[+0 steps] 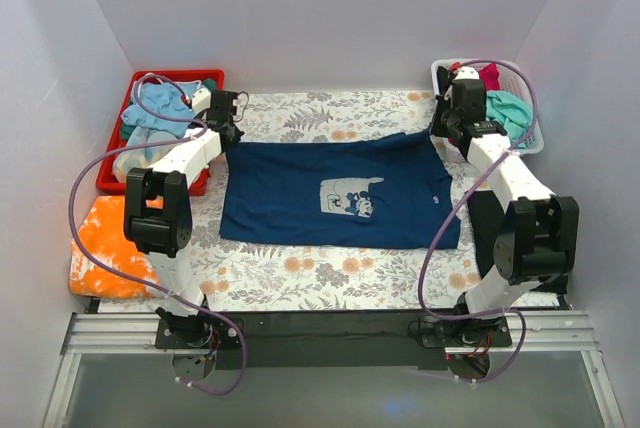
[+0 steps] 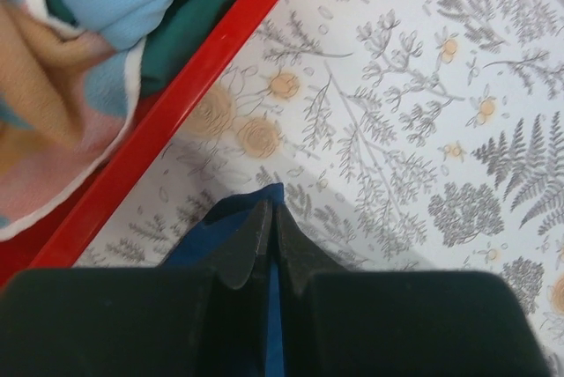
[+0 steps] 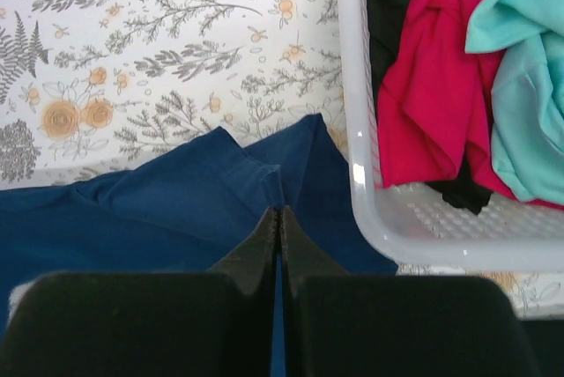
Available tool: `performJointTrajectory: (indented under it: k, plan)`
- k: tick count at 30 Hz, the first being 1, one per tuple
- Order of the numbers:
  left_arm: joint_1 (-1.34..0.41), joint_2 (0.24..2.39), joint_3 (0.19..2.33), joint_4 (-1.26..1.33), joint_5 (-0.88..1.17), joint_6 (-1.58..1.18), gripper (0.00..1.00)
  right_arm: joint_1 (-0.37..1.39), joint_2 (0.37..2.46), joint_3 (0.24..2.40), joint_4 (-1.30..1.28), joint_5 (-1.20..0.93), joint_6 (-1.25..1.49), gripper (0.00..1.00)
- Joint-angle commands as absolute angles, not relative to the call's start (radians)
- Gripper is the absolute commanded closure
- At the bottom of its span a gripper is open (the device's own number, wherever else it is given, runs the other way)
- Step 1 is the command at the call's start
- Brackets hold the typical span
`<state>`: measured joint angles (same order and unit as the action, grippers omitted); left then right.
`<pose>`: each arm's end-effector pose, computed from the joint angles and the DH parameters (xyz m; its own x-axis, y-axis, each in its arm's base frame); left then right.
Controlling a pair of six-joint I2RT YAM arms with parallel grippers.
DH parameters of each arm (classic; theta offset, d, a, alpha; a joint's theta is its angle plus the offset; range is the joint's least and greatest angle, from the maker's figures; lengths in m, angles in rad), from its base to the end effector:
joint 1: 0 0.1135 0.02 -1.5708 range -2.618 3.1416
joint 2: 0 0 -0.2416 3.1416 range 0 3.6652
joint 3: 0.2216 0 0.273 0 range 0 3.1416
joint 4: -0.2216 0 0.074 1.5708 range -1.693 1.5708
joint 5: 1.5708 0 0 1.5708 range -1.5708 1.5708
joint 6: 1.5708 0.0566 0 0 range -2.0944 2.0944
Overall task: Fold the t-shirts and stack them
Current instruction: Fold the other side of the tshirt into a rectangle
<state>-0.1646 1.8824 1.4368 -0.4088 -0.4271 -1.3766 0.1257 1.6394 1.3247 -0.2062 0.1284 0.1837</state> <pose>0.4405 -0.0494 0.1882 -0.0266 -0.9009 -0.4333 -0.7530 0.3031 -0.5840 0.4188 0.0456 0.2644 -0.4880 0.1209 -0.8644 0.0763 0.9925 0.0958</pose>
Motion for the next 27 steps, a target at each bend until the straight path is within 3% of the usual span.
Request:
performJointTrajectory:
  k: [1,16,27]
  plan:
    - [-0.156,1.773,1.368,-0.397,-0.433,-1.397,1.0,0.121,1.498,1.241,-0.14,0.152,0.196,0.99]
    - [-0.156,1.646,1.138,-0.384,-0.388,-1.466,1.0,0.118,1.163,0.792,-0.218,0.186,0.314,0.99]
    - [-0.156,1.525,0.945,-0.38,-0.4,-1.529,1.0,0.118,1.019,0.621,-0.324,0.239,0.403,0.99]
